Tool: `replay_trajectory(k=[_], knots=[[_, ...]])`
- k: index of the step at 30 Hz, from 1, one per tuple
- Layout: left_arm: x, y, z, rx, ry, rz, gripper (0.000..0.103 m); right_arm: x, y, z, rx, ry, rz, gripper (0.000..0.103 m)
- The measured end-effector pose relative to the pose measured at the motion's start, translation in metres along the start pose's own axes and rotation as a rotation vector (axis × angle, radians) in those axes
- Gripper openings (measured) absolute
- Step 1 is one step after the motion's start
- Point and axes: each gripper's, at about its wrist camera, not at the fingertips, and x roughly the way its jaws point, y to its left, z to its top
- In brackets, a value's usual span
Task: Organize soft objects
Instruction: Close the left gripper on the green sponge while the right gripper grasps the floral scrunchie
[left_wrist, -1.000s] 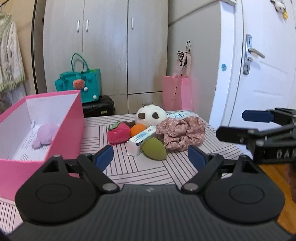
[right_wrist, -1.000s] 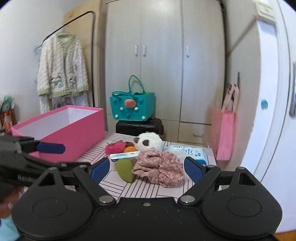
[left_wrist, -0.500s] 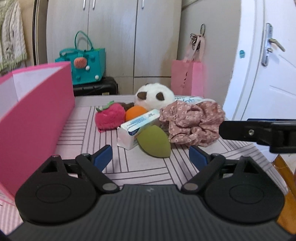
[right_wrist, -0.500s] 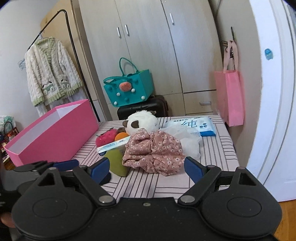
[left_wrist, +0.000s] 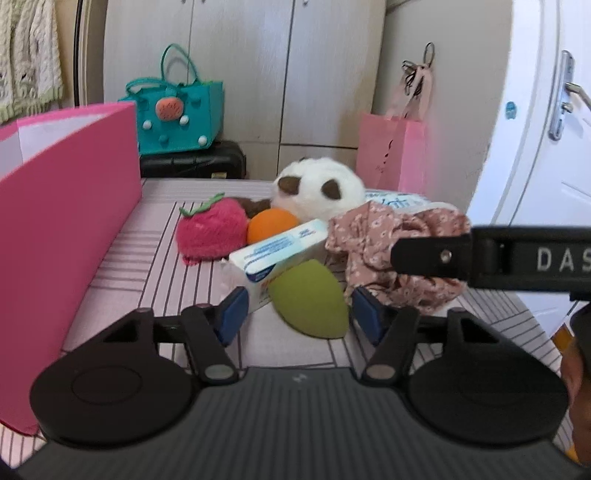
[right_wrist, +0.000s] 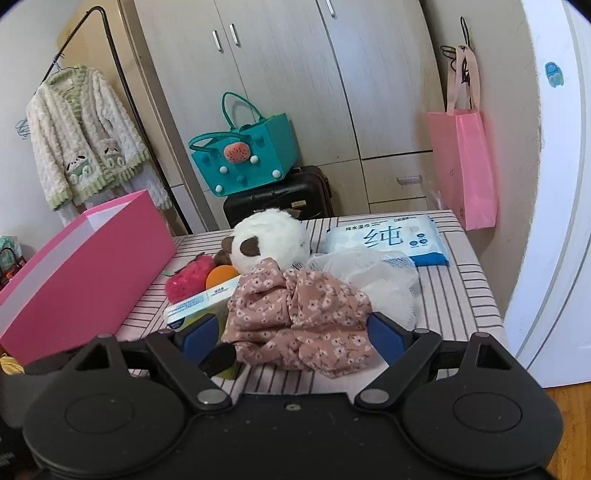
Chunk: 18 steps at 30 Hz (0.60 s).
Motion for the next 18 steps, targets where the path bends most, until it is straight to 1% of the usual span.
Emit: replay_trajectory(k=[2,3,4,8,9,10,11,13,14,15,16,18], knots=[[0.001,0.004,0.0,-0.026,0.002,-0.019,0.052,0.007,0.0,0.002,0.002,0.013,-0.005,0.09],[0.001,0.006,0.0,-0.043,0.005,-0.041,0.042,0.011,0.0,0.003,0.003,0.021,-0.006,0.09],[0.001,0.007,0.0,-0.054,0.009,-0.059,0.04,0.015,0.0,0.003,0.003,0.031,-0.006,0.09],[0.0,0.004,0.0,-0.049,0.008,-0.047,0.039,0.029,-0.003,-0.001,0.006,0.056,-0.023,0.089],[0.0,0.004,-0.001,-0.049,0.008,-0.047,0.039,0.03,-0.004,-0.002,0.0,0.054,-0.034,0.085],[0.0,0.004,-0.001,-0.049,0.007,-0.048,0.038,0.03,-0.003,-0.004,-0.01,0.05,-0.042,0.074],[0.0,0.005,0.0,-0.052,0.009,-0.051,0.038,0.028,-0.003,-0.007,-0.026,0.045,-0.044,0.066],[-0.002,0.006,-0.001,-0.045,0.01,-0.053,0.038,0.021,-0.003,-0.01,-0.044,0.017,-0.031,0.043],[-0.004,0.006,-0.001,-0.046,0.008,-0.05,0.038,0.016,-0.002,-0.012,-0.063,0.007,-0.03,0.036],[-0.005,0.007,-0.001,-0.048,0.01,-0.05,0.038,0.012,0.0,-0.013,-0.085,-0.005,-0.032,0.025],[-0.007,0.009,0.0,-0.055,0.013,-0.055,0.038,0.008,0.002,-0.014,-0.104,-0.017,-0.033,0.021],[-0.011,0.014,0.0,-0.075,0.017,-0.063,0.039,-0.001,0.006,-0.017,-0.133,-0.035,-0.026,0.015]])
